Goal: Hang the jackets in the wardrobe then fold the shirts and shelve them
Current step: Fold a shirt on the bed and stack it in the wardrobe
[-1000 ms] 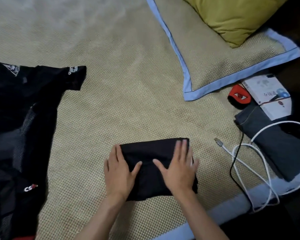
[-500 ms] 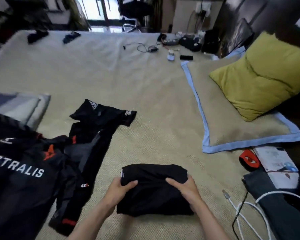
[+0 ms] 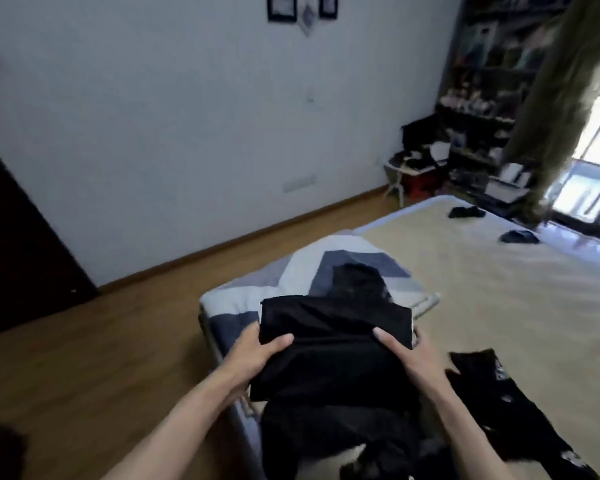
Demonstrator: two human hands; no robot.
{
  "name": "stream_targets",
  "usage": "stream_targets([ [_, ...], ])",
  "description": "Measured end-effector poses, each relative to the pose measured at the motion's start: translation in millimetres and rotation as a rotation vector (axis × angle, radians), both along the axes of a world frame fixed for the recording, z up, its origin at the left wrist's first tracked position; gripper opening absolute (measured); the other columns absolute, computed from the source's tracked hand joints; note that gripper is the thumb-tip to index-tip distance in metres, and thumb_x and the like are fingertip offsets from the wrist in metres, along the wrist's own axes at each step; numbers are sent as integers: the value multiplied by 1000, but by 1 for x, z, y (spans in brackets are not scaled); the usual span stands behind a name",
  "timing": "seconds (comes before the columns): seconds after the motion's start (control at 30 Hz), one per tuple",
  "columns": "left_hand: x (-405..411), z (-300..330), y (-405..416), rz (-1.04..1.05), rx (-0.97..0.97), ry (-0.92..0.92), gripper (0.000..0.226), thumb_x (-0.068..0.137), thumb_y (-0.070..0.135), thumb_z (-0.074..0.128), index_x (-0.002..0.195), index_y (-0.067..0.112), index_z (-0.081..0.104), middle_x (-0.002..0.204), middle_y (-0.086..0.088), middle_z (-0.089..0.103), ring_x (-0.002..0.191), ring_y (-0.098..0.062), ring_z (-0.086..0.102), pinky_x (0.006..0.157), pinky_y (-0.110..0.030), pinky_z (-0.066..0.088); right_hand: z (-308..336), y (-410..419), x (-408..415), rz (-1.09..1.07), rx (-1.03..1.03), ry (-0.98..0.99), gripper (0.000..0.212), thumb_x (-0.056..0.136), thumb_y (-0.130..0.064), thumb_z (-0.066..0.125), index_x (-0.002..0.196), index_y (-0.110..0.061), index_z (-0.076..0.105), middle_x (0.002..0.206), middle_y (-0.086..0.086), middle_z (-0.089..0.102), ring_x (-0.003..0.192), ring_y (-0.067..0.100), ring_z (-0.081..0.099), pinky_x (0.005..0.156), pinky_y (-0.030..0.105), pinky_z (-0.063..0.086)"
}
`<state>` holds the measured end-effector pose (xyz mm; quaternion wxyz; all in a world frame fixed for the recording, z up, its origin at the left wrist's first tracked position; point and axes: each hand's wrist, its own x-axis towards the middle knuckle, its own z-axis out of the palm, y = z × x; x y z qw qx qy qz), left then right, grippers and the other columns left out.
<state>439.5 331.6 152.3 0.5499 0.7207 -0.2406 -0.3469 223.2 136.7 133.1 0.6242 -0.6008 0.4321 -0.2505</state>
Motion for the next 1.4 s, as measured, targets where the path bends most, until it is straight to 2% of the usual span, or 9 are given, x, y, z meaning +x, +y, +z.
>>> stream_targets([
  [0.13,93,42,102,254,-79,9,23,88,7,74,108,15,65,93,6,79,90,-10,75,74,-23,59,26,55,159,254,-51,-46,56,72,-34,91,115,-17,60,110,2,73,98,17,72,88,35,58],
  [0.37,208,92,284,688,-133,-98,29,87,15,77,114,15,67,106,-2,77,101,-21,73,88,-37,58,67,199,398,659,-106,-148,60,71,-32,92,116,-13,57,109,6,72,94,14,72,73,22,53],
  [0.5,224,117,378,956,-153,-144,25,87,14,77,111,18,68,102,2,78,99,-17,73,83,-30,57,97,298,486,911,-131,-196,61,70,-32,93,114,-11,58,107,6,73,92,15,73,70,20,57],
  [0.63,213,134,458,1206,-198,-164,25,87,14,75,110,20,67,100,5,78,94,-14,74,79,-28,57,119,400,544,1190,-97,-256,69,70,-38,92,122,-16,53,112,3,69,98,19,72,82,36,61],
  [0.7,203,137,492,1341,-218,-179,27,88,12,74,113,18,67,104,1,78,97,-16,74,81,-29,57,129,451,564,1321,-91,-282,67,73,-37,90,124,-17,51,113,2,67,98,18,71,75,29,58],
  [0.83,169,147,539,1619,-207,-237,30,88,11,75,117,14,67,107,-2,78,101,-19,74,84,-31,57,144,542,585,1590,-60,-333,65,74,-34,89,124,-18,51,114,1,67,98,17,70,74,26,56],
  [1.13,33,181,566,2300,-195,-441,32,88,0,70,117,14,65,107,-7,77,102,-24,73,89,-33,57,185,711,518,2232,16,-403,68,74,-35,86,130,-23,48,119,1,67,107,19,68,99,46,56],
  [1.3,-46,191,584,2638,-81,-602,32,89,-7,65,117,7,64,108,-13,76,101,-30,71,91,-41,55,194,779,429,2492,87,-548,66,82,-13,83,132,-26,43,123,-6,64,106,3,65,90,22,55],
  [1.4,-82,198,613,2819,-3,-624,24,91,-5,63,113,5,65,104,-17,74,98,-34,70,89,-43,55,201,822,382,2559,64,-705,65,85,-16,81,135,-29,41,126,-12,61,106,-7,62,96,22,53],
])
